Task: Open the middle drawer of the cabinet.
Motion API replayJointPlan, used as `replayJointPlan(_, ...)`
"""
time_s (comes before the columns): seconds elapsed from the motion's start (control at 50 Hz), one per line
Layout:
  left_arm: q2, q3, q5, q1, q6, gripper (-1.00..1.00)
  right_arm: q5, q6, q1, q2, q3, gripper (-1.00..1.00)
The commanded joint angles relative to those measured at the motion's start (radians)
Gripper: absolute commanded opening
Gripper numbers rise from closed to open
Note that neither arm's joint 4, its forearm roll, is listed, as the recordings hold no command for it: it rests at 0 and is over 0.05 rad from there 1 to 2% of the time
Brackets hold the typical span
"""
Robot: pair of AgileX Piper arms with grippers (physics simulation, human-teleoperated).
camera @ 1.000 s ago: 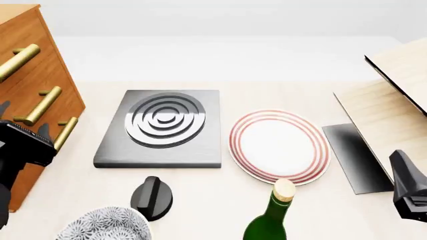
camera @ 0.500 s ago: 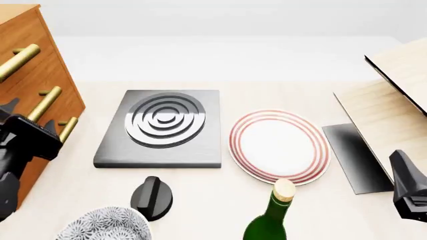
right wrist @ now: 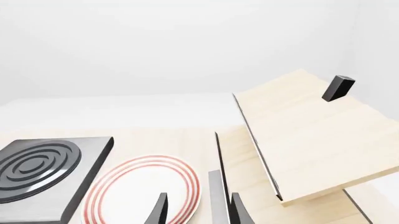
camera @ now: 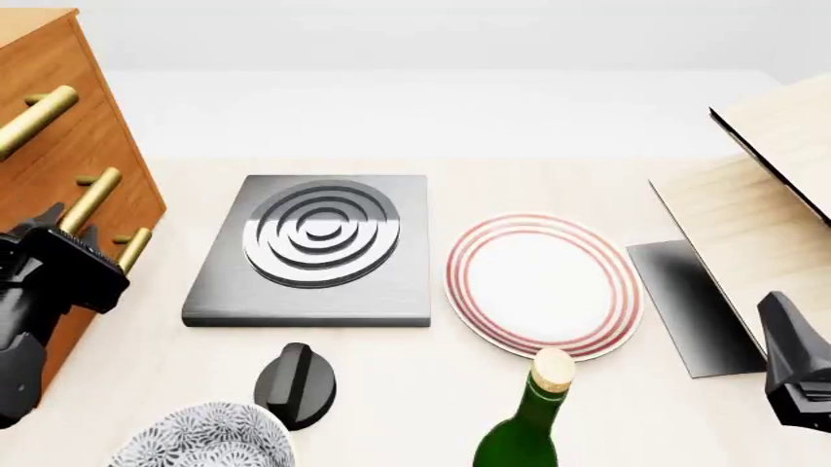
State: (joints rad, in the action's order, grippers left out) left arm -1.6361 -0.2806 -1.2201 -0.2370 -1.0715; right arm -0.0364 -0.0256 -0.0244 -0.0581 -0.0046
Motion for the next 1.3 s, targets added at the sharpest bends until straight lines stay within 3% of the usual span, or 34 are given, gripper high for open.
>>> replayJointPlan(0.02, 0.023, -0.003, 0.0, 0.1, -0.232, -1.0, 0.0, 0.0, 0.0, 0.0, 0.0, 1.0)
replayJointPlan(0.12, 0.013, -0.018, 0.0, 0.136, -0.277, -1.0, 0.0, 0.0, 0.0, 0.0, 0.0, 1.0)
replayJointPlan(0.36, -0.022, -0.027, 0.0, 0.193, -0.307, -1.0, 0.0, 0.0, 0.0, 0.0, 0.0, 1.0)
replayJointPlan(0.46, -0.04, -0.049, 0.0, 0.223, -0.364, -1.0, 0.0, 0.0, 0.0, 0.0, 0.0, 1.0)
replayJointPlan(0.68, -0.062, -0.058, 0.0, 0.272, -0.37, -1.0, 0.0, 0.0, 0.0, 0.0, 0.0, 1.0)
replayJointPlan(0.84, -0.007, -0.013, 0.0, 0.333, -0.388, -1.0, 0.0, 0.0, 0.0, 0.0, 0.0, 1.0)
replayJointPlan(1.14, 0.077, 0.076, 0.0, 0.361, -0.343, -1.0, 0.0, 0.0, 0.0, 0.0, 0.0, 1.0)
replayJointPlan(1.16, 0.1, 0.092, 0.0, 0.36, -0.336, 1.0, 0.0, 0.0, 0.0, 0.0, 0.0, 1.0)
replayJointPlan(1.3, 0.319, 0.277, 0.0, 0.395, -0.302, 1.0, 0.0, 0.0, 0.0, 0.0, 0.0, 1.0)
